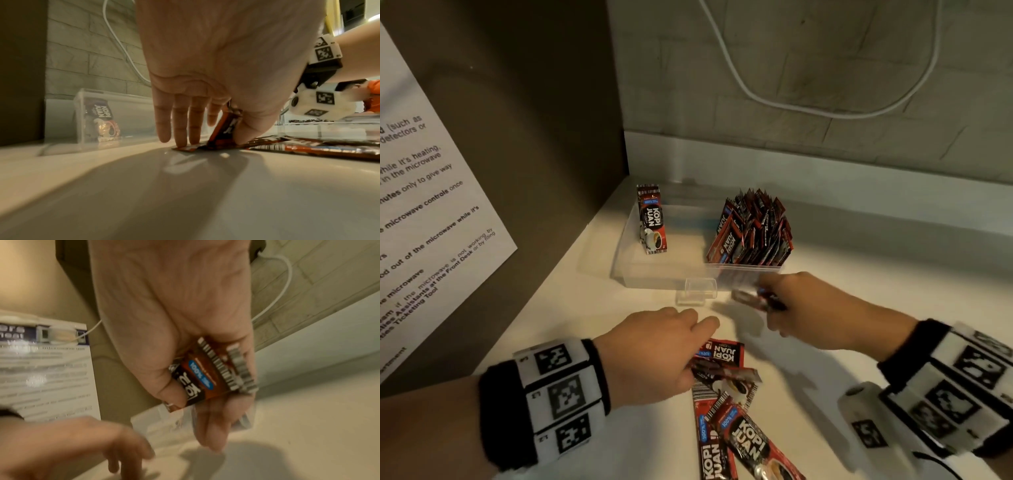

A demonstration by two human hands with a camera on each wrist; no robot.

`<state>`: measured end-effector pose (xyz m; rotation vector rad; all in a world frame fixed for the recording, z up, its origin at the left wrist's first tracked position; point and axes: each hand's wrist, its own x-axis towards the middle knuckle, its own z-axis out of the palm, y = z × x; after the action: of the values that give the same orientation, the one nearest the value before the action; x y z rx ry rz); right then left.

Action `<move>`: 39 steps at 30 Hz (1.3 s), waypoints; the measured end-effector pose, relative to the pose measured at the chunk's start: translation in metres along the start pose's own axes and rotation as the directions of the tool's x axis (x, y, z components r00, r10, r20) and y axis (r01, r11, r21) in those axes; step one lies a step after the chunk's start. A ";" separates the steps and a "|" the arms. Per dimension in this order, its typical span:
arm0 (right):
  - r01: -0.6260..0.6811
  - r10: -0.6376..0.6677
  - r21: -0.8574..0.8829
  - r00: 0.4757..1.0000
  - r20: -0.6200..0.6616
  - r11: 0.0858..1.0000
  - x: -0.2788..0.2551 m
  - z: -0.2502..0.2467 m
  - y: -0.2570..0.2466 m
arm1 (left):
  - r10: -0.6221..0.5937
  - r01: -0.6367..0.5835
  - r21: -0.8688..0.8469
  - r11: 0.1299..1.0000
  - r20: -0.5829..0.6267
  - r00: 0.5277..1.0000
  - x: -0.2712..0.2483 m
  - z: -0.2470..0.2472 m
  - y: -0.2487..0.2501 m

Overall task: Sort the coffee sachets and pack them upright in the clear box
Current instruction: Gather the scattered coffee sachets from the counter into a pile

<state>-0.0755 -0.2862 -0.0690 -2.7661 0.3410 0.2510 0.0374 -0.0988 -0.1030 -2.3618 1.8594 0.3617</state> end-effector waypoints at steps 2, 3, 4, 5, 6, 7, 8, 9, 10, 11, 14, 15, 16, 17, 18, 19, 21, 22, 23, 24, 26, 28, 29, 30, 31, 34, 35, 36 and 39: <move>0.008 -0.009 0.089 1.000 0.017 0.996 -0.012 -0.008 0.002 | 0.034 -0.035 0.116 0.993 0.009 0.999 0.008 0.002 0.003; 0.023 -0.027 0.120 0.999 0.034 0.993 -0.019 -0.010 0.000 | 0.041 -0.042 0.148 0.988 0.009 0.999 0.012 0.004 0.004; 0.040 -0.048 0.135 0.997 0.054 0.990 -0.028 -0.010 -0.002 | 0.043 -0.045 0.174 0.984 0.014 0.999 0.016 0.005 0.005; 0.059 -0.070 0.143 0.995 0.073 0.988 -0.037 -0.008 -0.006 | 0.044 -0.047 0.190 0.981 0.019 0.999 0.019 0.005 0.007; 0.076 -0.089 0.147 0.992 0.090 0.986 -0.046 -0.004 -0.011 | 0.046 -0.049 0.196 0.979 0.020 0.999 0.021 0.004 0.008; 0.085 -0.102 0.142 0.988 0.113 0.986 -0.055 0.000 -0.016 | 0.046 -0.049 0.192 0.980 0.021 0.999 0.023 0.002 0.010; 0.081 -0.099 0.120 0.984 0.148 0.989 -0.063 0.007 -0.023 | 0.035 -0.038 0.172 0.984 0.025 0.999 0.024 0.000 0.010; 0.061 -0.076 0.080 0.979 0.191 0.995 -0.068 0.014 -0.029 | 0.015 -0.019 0.139 0.990 0.030 0.999 0.025 -0.002 0.010; 0.033 -0.037 0.024 0.973 0.229 0.999 -0.071 0.023 -0.034 | 0.000 -0.002 0.098 0.995 0.025 1.000 0.026 -0.004 0.010; 0.018 -0.009 -0.033 0.969 0.247 0.999 -0.072 0.032 -0.038 | -0.021 0.020 0.063 0.998 0.014 1.000 0.026 -0.007 0.010; 0.015 0.014 -0.130 0.976 0.218 0.991 -0.069 0.054 -0.043 | -0.066 0.065 -0.034 0.997 -0.051 0.996 0.023 -0.015 0.009; 0.004 0.022 -0.116 0.974 0.223 0.993 -0.067 0.057 -0.043 | -0.078 0.073 -0.075 0.994 -0.070 0.994 0.021 -0.018 0.008; -0.018 0.038 -0.082 0.970 0.240 0.996 -0.065 0.058 -0.043 | -0.087 0.076 -0.121 0.990 -0.088 0.992 0.019 -0.020 0.007; -0.053 0.061 -0.035 0.962 0.267 0.998 -0.064 0.058 -0.043 | -0.100 0.082 -0.177 0.981 -0.092 0.991 0.016 -0.022 0.005; -0.091 0.082 0.019 0.952 0.294 0.996 -0.062 0.057 -0.042 | -0.108 0.085 -0.245 0.966 -0.083 0.991 0.013 -0.024 0.003; -0.118 0.093 0.064 0.948 0.305 0.991 -0.061 0.057 -0.041 | -0.112 0.091 -0.315 0.945 -0.052 0.992 0.009 -0.026 0.000; -0.124 0.092 0.109 0.960 0.265 0.986 -0.060 0.056 -0.037 | -0.108 0.107 -0.442 0.891 0.023 0.994 0.002 -0.029 -0.004; -0.110 0.083 0.110 0.971 0.225 0.988 -0.060 0.053 -0.034 | -0.103 0.117 -0.485 0.867 0.055 0.993 -0.001 -0.029 -0.007; -0.086 0.066 0.111 0.982 0.177 0.990 -0.061 0.050 -0.033 | -0.098 0.121 -0.512 0.850 0.072 0.993 -0.003 -0.028 -0.008; -0.054 0.038 0.120 0.990 0.133 0.991 -0.062 0.046 -0.034 | -0.092 0.116 -0.531 0.839 0.071 0.993 -0.004 -0.026 -0.009; 0.028 -0.045 0.176 0.994 0.096 0.984 -0.063 0.039 -0.041 | -0.080 0.081 -0.556 0.827 0.028 0.996 -0.003 -0.021 -0.009; 0.112 -0.145 0.209 0.978 0.151 0.971 -0.063 0.039 -0.054 | -0.070 0.038 -0.541 0.840 -0.038 0.997 0.004 -0.016 -0.006; 0.164 -0.204 0.199 0.958 0.201 0.966 -0.063 0.041 -0.061 | -0.065 0.026 -0.528 0.849 -0.056 0.996 0.008 -0.015 -0.003; 0.225 -0.264 0.172 0.932 0.249 0.959 -0.062 0.046 -0.067 | -0.050 0.015 -0.500 0.866 -0.057 0.997 0.013 -0.012 0.000; 0.286 -0.313 0.133 0.901 0.300 0.949 -0.060 0.051 -0.072 | -0.019 -0.004 -0.451 0.892 -0.046 0.999 0.017 -0.010 0.003; 0.405 -0.369 -0.050 0.872 0.322 0.913 -0.059 0.066 -0.064 | 0.072 -0.066 -0.310 0.948 0.009 0.997 0.028 -0.004 0.007; 0.425 -0.383 -0.079 0.870 0.311 0.902 -0.060 0.066 -0.057 | 0.073 -0.064 -0.296 0.953 0.018 0.997 0.029 -0.003 0.007; 0.438 -0.395 -0.077 0.863 0.315 0.896 -0.063 0.066 -0.048 | 0.067 -0.058 -0.282 0.958 0.022 0.998 0.030 -0.002 0.006; 0.450 -0.416 -0.010 0.833 0.365 0.893 -0.068 0.056 -0.024 | 0.041 -0.032 -0.258 0.966 0.029 0.999 0.027 -0.004 0.002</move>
<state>-0.1415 -0.2306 -0.0986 -2.7190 -0.4023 0.6478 0.0415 -0.1254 -0.1061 -2.4640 1.9485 0.6814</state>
